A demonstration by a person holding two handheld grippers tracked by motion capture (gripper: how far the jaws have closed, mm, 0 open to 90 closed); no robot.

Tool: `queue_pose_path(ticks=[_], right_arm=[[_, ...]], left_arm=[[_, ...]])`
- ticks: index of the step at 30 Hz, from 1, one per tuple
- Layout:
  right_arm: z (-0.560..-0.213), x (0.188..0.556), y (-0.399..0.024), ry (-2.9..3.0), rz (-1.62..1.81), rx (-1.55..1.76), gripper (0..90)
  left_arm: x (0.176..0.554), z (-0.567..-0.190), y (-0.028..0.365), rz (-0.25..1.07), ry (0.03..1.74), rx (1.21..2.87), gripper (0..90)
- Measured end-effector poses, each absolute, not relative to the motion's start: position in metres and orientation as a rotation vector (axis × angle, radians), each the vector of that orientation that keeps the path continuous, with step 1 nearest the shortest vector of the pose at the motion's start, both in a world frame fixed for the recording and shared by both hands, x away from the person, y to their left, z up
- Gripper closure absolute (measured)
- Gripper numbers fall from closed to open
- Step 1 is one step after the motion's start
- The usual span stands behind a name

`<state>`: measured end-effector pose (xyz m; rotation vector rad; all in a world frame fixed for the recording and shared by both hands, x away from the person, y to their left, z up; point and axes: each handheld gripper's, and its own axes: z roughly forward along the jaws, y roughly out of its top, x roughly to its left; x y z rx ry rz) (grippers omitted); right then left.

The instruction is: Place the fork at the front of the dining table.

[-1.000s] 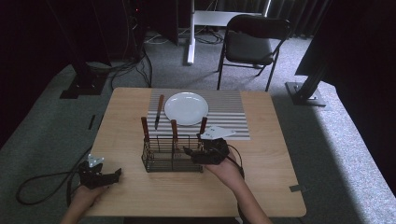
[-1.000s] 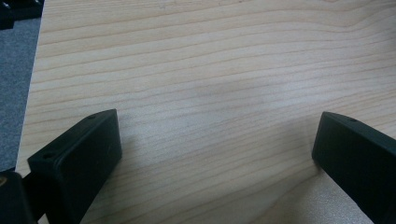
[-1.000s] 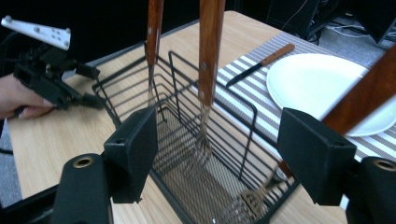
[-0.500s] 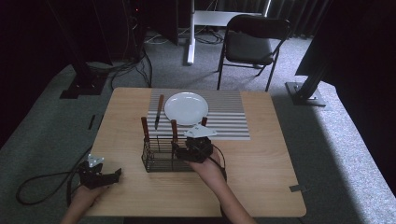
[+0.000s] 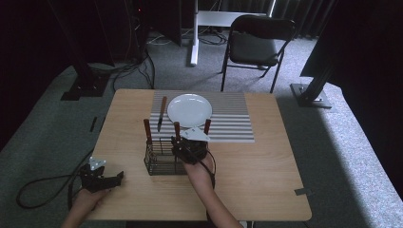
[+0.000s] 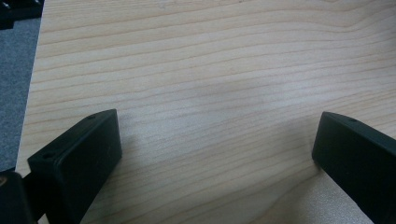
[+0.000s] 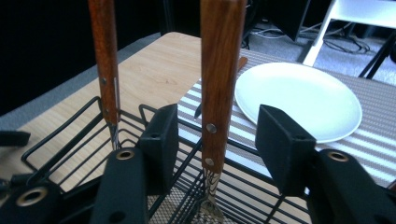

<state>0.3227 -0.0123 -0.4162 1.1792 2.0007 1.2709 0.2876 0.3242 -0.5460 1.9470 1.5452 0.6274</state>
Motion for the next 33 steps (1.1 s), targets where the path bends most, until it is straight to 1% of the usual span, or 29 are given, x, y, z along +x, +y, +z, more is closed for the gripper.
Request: queue_pose_path(ticks=[2, 8, 11, 26, 33], right_arm=[[-0.419, 0.323, -0.011, 1.986, 1.27, 1.19, 54.1], [-0.422, 0.326, -0.009, 1.96, 1.255, 1.214, 63.9], [-0.424, 0.324, -0.008, 1.947, 1.261, 1.193, 75.1], [-0.426, 0.319, -0.006, 1.913, 1.268, 1.167, 75.9], [-0.412, 0.313, -0.011, 1.9, 1.321, 1.159, 75.9]], left_arm=[[0.288, -0.546, 0.324, 0.626, 1.546, 1.948, 1.2], [0.287, -0.546, 0.324, 0.626, 1.542, 1.947, 1.2], [0.287, -0.546, 0.324, 0.623, 1.544, 1.947, 1.2], [0.287, -0.546, 0.324, 0.623, 1.544, 1.946, 1.2], [0.287, -0.546, 0.325, 0.626, 1.54, 1.953, 1.2]])
